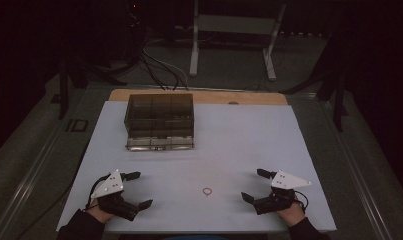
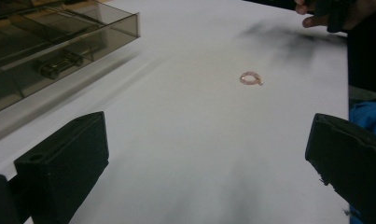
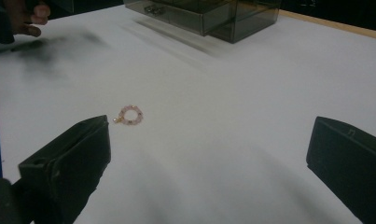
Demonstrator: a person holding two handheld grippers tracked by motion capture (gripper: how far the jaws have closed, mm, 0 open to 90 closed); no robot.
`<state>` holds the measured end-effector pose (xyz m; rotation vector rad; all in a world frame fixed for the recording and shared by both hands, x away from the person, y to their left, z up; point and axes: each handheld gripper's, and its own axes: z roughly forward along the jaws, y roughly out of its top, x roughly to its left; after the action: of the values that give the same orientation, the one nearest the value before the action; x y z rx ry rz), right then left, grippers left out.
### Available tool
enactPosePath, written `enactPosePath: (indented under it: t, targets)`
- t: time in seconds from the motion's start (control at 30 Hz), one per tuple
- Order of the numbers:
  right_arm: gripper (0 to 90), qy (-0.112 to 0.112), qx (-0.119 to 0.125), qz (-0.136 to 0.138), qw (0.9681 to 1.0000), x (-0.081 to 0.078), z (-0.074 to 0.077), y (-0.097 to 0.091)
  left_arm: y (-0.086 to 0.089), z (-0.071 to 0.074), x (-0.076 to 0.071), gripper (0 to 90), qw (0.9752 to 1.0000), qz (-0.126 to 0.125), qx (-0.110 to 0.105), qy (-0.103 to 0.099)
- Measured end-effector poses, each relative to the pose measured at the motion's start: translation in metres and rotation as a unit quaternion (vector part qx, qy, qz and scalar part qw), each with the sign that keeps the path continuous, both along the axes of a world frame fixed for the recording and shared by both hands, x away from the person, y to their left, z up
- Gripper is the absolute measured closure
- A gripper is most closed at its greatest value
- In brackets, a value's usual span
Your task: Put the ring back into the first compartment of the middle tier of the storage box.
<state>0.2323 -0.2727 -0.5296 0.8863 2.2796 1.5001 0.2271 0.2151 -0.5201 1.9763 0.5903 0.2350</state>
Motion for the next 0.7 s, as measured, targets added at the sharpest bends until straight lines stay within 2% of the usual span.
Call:
enactPosePath:
  t: [0.33, 0.5, 0.7]
  targets:
    - [0.0, -0.001, -0.001, 0.000, 1.0000, 0.000, 0.001, 0.001, -0.005, 0.016, 0.004, 1.0, 0.9998, -0.015, 0.007, 0.005]
    - [0.0, -0.001, -0.001, 0.001, 1.0000, 0.000, 0.001, 0.001, -0.007, 0.032, 0.009, 1.0, 0.9997, -0.021, 0.014, -0.008]
    - [0.0, -0.001, 0.001, 0.000, 1.0000, 0.000, 0.001, 0.001, -0.013, 0.043, 0.014, 1.0, 0.9993, -0.030, 0.016, -0.016]
